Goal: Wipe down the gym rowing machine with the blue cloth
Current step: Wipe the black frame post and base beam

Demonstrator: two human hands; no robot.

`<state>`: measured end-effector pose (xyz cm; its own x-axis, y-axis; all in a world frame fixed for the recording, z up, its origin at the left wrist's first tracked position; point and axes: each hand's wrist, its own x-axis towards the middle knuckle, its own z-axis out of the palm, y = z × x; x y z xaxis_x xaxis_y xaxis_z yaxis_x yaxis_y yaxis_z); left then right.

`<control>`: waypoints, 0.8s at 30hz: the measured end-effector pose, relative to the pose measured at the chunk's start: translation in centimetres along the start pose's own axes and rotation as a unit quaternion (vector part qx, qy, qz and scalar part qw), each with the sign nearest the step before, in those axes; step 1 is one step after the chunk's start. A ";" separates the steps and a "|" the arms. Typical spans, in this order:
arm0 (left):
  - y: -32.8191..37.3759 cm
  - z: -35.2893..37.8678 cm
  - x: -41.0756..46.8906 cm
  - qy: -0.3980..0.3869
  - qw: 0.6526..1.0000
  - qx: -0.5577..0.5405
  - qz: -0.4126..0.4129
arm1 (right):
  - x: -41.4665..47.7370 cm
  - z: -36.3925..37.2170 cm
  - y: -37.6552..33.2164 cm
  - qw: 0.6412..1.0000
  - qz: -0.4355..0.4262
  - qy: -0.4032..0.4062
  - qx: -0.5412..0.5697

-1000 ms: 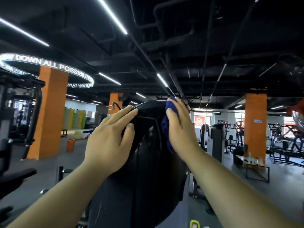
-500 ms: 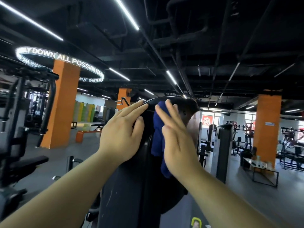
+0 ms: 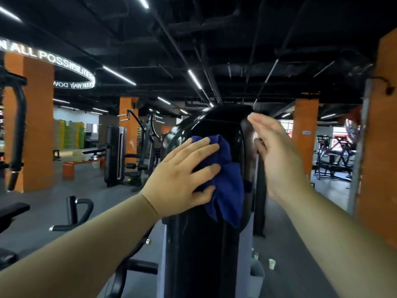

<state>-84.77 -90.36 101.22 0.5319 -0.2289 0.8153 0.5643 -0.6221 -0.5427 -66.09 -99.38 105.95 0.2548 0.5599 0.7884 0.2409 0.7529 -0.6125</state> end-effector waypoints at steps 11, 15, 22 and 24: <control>10.6 1.1 -4.7 0.010 0.891 -0.152 -0.428 | -1.3 2.9 2.5 0.806 -0.255 -0.220 -0.487; 8.9 2.3 -3.1 0.047 0.882 -0.112 -0.456 | -0.9 2.6 2.0 0.809 -0.244 -0.239 -0.478; 16.4 3.7 -12.5 0.050 0.773 -0.207 -0.598 | -1.8 2.6 2.8 0.730 -0.331 -0.224 -0.555; 16.5 3.6 -11.6 0.054 0.721 -0.207 -0.659 | -2.6 2.9 3.8 0.678 -0.396 -0.250 -0.566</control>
<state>-79.39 -95.21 82.07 -0.3596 0.7224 0.5906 0.2858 -0.5172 0.8067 -68.55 -96.95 101.78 -0.6554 0.3953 0.6435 0.7541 0.2953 0.5867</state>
